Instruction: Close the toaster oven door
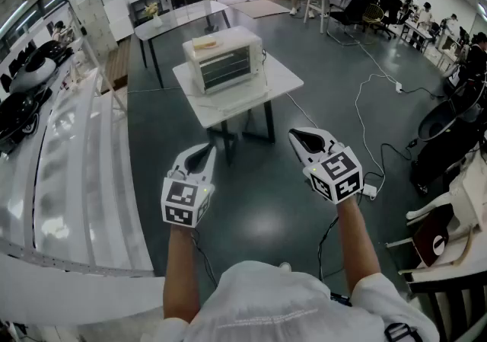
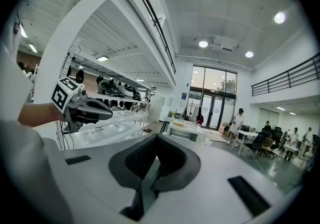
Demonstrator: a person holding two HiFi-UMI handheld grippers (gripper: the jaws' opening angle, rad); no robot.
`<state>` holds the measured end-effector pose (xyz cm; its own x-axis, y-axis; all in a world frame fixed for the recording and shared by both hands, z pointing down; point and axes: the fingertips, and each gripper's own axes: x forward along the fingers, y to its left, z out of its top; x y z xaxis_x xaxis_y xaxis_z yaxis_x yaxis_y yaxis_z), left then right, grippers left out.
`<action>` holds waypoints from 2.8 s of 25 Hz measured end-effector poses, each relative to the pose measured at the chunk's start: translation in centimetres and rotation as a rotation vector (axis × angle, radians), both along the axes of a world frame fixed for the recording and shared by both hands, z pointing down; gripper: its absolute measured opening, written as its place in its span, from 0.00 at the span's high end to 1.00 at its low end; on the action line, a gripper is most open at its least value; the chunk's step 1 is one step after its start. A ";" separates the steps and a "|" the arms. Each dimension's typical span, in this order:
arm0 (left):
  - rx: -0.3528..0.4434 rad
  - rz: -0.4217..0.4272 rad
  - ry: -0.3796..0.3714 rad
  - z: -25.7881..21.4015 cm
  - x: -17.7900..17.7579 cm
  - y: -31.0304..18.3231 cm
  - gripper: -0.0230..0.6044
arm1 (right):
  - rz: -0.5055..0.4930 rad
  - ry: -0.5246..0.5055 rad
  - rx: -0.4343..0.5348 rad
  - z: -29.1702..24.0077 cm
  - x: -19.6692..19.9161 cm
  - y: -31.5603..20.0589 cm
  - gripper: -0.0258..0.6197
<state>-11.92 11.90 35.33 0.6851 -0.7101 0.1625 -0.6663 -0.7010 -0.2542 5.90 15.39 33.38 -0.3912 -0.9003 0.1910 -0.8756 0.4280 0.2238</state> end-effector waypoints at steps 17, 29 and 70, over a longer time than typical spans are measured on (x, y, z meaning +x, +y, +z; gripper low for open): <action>-0.038 0.026 0.042 1.0 -0.4 0.4 0.93 | -0.003 -0.042 -0.041 1.1 0.1 0.0 0.87; -0.053 0.022 -0.027 2.6 1.2 1.7 0.74 | -0.020 -0.075 -0.061 2.7 1.0 0.6 0.77; -0.146 -0.033 -0.024 6.3 5.1 -27.6 0.79 | 0.062 -0.087 -0.133 4.6 9.2 -26.7 0.77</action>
